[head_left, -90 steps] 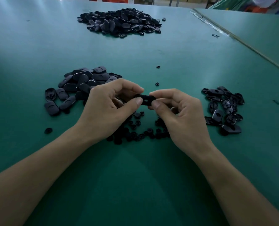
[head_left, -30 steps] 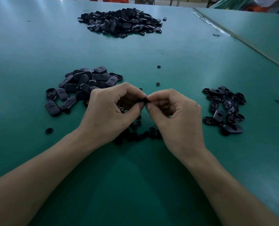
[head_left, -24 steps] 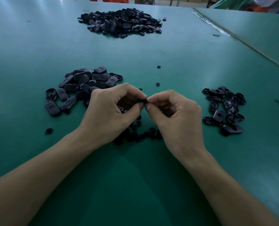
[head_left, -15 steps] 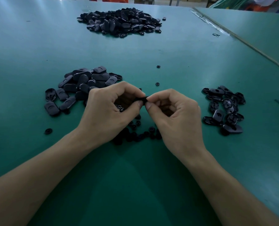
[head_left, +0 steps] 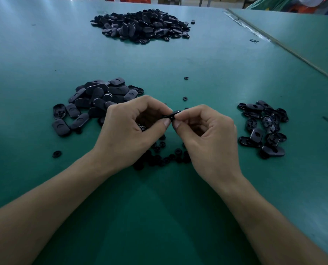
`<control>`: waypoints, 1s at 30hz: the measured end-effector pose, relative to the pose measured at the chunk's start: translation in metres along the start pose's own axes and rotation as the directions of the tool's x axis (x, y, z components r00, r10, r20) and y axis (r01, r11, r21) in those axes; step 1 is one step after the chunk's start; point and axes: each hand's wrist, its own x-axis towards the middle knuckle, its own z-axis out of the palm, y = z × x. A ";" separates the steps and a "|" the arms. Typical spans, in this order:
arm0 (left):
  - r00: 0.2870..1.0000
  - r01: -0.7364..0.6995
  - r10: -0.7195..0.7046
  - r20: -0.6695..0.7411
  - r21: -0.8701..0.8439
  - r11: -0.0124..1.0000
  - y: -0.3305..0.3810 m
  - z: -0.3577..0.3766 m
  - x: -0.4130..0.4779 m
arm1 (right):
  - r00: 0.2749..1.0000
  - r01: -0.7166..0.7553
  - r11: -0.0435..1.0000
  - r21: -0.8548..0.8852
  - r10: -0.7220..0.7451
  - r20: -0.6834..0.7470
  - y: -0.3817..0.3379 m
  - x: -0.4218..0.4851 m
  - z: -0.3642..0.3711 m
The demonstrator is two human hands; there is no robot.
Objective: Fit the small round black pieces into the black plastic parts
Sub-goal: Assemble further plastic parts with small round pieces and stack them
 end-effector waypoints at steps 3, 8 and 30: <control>1.000 0.006 -0.006 -0.002 -0.004 1.000 -0.001 0.000 0.000 | 1.000 0.004 1.000 -0.004 -0.004 -0.012 0.000 0.000 0.000; 0.999 0.039 -0.039 0.000 -0.041 0.998 -0.003 0.000 0.001 | 0.999 -0.005 1.000 0.025 0.004 0.038 0.000 0.002 -0.001; 0.999 -0.014 0.011 0.044 0.066 0.998 -0.004 0.000 0.001 | 0.997 -0.080 0.997 -0.019 0.080 0.013 0.001 -0.002 0.001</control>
